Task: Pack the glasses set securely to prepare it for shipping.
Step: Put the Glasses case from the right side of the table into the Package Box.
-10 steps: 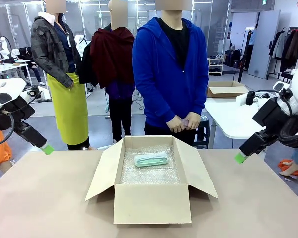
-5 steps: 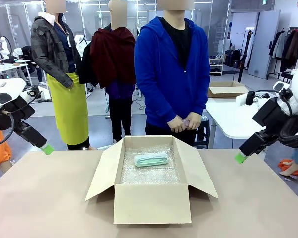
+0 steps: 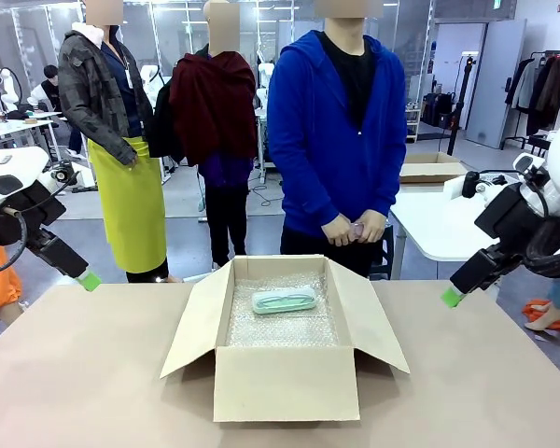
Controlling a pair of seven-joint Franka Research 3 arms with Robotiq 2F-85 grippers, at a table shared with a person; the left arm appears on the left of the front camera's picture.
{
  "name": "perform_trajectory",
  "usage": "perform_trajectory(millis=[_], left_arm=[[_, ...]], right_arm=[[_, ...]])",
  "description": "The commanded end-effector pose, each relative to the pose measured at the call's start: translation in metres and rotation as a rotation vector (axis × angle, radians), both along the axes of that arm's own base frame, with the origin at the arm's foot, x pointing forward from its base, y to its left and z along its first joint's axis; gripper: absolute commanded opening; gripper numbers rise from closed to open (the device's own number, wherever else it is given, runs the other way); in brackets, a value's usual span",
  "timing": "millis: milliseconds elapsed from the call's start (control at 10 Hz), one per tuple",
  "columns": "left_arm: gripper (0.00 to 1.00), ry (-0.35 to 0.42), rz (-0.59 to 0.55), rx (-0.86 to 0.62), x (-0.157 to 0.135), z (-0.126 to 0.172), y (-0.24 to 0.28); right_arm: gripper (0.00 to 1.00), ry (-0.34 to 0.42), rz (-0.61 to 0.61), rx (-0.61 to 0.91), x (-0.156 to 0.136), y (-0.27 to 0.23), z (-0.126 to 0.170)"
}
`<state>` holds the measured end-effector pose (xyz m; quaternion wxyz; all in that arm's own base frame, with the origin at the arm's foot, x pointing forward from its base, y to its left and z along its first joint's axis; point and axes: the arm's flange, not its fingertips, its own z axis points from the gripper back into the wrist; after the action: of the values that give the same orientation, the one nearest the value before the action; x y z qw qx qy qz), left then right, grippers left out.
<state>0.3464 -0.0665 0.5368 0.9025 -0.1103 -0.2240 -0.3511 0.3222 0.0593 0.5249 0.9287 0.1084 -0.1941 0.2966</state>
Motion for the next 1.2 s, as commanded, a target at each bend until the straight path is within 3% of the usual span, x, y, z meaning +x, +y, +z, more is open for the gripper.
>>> perform_trajectory(millis=[0,1100], left_arm=[[1.0,-0.004,-0.008,-0.011,0.0001,0.0014,0.0018],[1.0,-0.004,-0.008,-0.011,0.0001,0.0014,0.0018]], right_arm=[[1.0,-0.005,-0.016,-0.002,0.0007,0.0011,0.0001],[1.0,-0.005,-0.016,-0.002,0.0007,0.0011,0.0001]])
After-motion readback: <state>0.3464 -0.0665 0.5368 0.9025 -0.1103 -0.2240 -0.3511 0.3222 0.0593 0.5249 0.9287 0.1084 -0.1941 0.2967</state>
